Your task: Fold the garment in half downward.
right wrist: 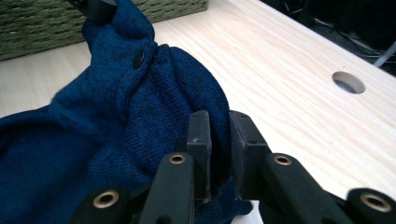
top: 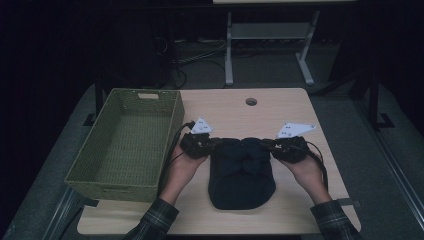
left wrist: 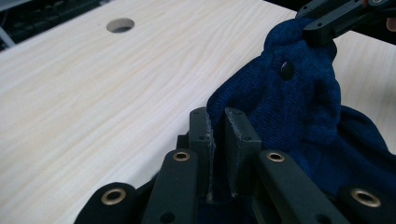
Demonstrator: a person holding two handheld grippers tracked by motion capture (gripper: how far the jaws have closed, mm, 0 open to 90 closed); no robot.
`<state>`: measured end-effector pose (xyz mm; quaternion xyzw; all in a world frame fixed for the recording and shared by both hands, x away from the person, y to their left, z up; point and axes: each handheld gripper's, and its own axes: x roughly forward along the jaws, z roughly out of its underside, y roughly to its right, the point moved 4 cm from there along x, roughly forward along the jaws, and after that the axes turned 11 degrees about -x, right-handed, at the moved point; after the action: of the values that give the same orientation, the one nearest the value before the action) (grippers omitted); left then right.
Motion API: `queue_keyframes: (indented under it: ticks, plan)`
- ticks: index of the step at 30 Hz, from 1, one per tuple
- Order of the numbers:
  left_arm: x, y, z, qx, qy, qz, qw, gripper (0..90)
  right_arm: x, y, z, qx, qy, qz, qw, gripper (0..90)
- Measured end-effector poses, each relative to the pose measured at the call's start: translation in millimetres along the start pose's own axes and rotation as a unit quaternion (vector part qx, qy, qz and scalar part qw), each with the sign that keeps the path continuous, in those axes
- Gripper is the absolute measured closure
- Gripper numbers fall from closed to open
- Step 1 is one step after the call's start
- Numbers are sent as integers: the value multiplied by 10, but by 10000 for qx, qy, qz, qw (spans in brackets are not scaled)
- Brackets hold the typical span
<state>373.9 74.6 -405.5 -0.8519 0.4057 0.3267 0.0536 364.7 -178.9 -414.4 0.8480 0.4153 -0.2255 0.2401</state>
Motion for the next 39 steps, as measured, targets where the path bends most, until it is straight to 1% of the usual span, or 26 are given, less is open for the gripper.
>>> queue_keyframes:
  ticks: [5, 10, 13, 15, 16, 19, 21, 22, 23, 26, 27, 28, 31, 34, 37, 39]
  plan:
    - [-21, 53, 100, -65, -42, 121, 9999, 816, -35, -93, 55, 26, 15, -90, 10000, 780]
    - [-48, 111, 188, -51, -186, 180, 9997, 811, -78, -192, 101, 44, -5, -168, 9998, 773]
    - [-56, 154, 246, -93, -243, 237, 9994, 807, -95, -257, 128, 40, -19, -211, 9998, 770]
    - [-65, 179, 288, -41, -342, 249, 9991, 803, -109, -306, 153, 36, -22, -242, 9997, 768]
    - [-70, 192, 306, -38, -346, 264, 9990, 801, -116, -332, 166, 40, -16, -269, 9996, 766]
    - [-91, 229, 364, -152, -360, 386, 9985, 788, -153, -408, 213, 50, -37, -296, 9995, 752]
    - [-108, 265, 407, -144, -410, 425, 9982, 771, -178, -451, 243, 95, -13, -330, 9994, 740]
    - [-118, 273, 420, -115, -447, 433, 9980, 765, -189, -471, 258, 78, -17, -334, 9994, 739]
    - [-123, 292, 440, -133, -424, 442, 9980, 757, -196, -487, 267, 75, -15, -341, 9994, 736]
    - [-143, 330, 510, -129, -511, 474, 9975, 734, -226, -545, 302, 66, -52, -384, 9992, 727]
    - [-151, 340, 535, -86, -542, 478, 9974, 727, -235, -561, 317, 53, -51, -404, 9992, 725]
    - [-157, 356, 560, -116, -534, 479, 9974, 727, -244, -582, 330, 63, -46, -419, 9991, 725]
    - [-185, 388, 629, -95, -609, 500, 9968, 716, -271, -653, 369, 79, -62, -477, 9988, 713]
    - [-217, 424, 684, -117, -621, 547, 9965, 712, -305, -726, 404, 80, -66, -552, 9984, 697]
    - [-223, 458, 730, -121, -710, 588, 9957, 685, -344, -785, 426, 61, -50, -629, 9980, 659]
    - [-246, 480, 737, -61, -757, 605, 9953, 657, -366, -804, 426, 67, -50, -676, 9977, 636]
